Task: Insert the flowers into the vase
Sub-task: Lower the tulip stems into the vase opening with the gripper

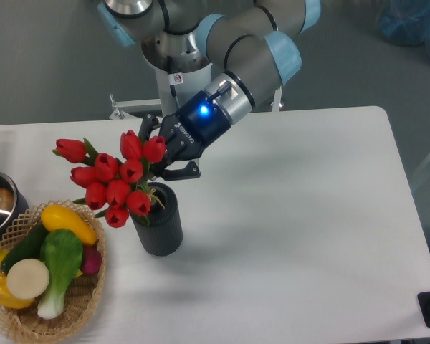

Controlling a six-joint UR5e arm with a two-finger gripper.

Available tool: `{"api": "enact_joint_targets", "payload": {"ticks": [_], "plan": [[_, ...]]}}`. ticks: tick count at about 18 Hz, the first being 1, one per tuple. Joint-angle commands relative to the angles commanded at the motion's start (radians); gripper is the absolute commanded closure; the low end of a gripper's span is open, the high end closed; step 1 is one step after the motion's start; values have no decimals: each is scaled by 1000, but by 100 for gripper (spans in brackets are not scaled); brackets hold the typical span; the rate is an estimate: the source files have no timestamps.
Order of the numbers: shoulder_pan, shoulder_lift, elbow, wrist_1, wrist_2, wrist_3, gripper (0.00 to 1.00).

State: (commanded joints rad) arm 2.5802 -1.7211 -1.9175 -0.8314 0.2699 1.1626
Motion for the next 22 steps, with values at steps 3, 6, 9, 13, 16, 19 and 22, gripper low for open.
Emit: {"api": "enact_joint_targets", "payload": {"ticks": [3,6,9,13,16,19,22], "plan": [[0,-18,0,-2,5,11,93],[0,-37,-11,3,6,22,91],[0,-46,-41,3,6,64,89],[2,-52,-86,2,8,149,87],[6,-52,-106,3,6,167,76],[12,-54,-107,5,6,169,47],[21,-52,-109,5,9,170,6]]}}
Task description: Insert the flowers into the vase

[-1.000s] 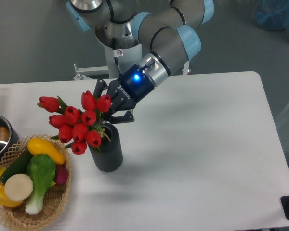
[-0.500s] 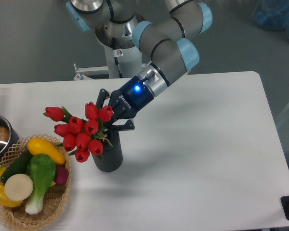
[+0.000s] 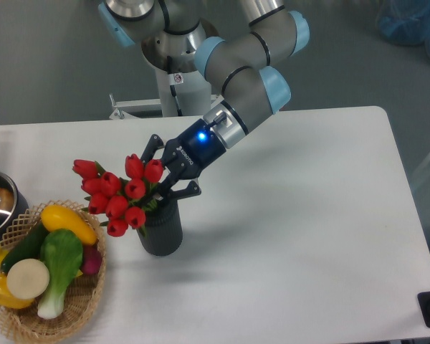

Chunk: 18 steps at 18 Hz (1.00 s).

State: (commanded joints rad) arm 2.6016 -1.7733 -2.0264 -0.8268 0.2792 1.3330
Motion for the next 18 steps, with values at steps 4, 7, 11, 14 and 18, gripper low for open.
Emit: {"api": "enact_joint_targets", "payload": {"ticks": [4,7,11,14,18], "plan": [[38,6,-20,0,87,11,0],[89,49,-43,0,156,21,0],[166,95,-58,-3,204,41,0],[242,109,-51,-2,207,41,0],[301,100,23,0,210,40,0]]}}
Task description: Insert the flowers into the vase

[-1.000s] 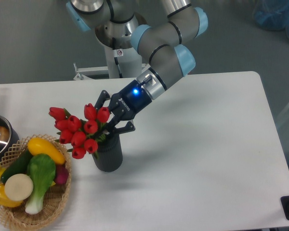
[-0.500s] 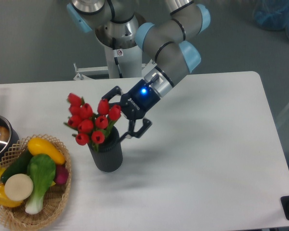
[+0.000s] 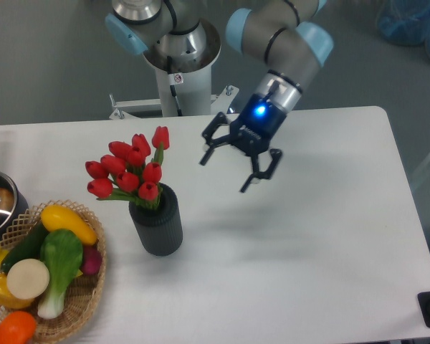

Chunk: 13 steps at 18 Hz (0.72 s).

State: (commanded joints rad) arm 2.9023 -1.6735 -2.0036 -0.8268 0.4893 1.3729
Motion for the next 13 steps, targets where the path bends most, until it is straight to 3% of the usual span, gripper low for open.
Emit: {"api": "enact_joint_targets", "payload": {"ticks": [7,11,13], "plan": [[9,-58,141,1,328,2,0],[6,-123,238,-3,578,47,0],[-2,-153,252,-2,664,60,0]]}}
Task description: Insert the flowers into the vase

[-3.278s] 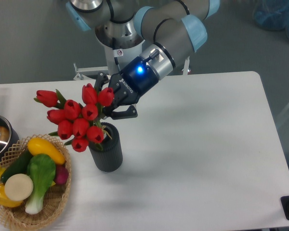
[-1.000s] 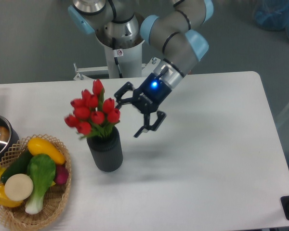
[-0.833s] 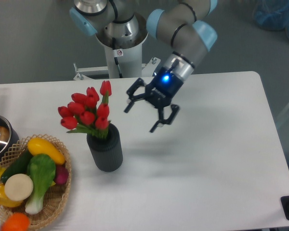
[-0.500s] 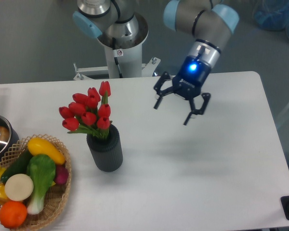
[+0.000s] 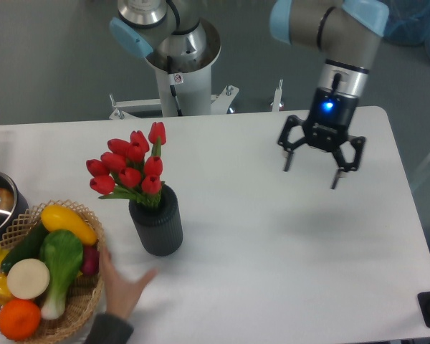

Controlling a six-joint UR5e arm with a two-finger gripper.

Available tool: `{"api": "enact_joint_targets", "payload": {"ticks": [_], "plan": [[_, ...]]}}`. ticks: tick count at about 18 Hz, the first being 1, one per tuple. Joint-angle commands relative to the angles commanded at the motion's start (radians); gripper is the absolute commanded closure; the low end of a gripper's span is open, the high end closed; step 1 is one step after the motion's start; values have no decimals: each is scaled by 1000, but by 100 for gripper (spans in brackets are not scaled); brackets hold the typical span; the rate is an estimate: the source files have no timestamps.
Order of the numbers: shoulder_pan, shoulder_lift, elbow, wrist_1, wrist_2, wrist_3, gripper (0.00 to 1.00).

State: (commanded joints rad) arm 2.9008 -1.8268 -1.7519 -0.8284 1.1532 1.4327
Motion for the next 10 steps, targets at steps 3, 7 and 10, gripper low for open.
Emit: {"api": "enact_joint_targets", "payload": {"ticks": [3,7,10], "plan": [[-29,-57,80,-23,117,9,0],[-112,-138,166,-37,356,9,0],[-118,-152,183,-46,402,9,0]]}}
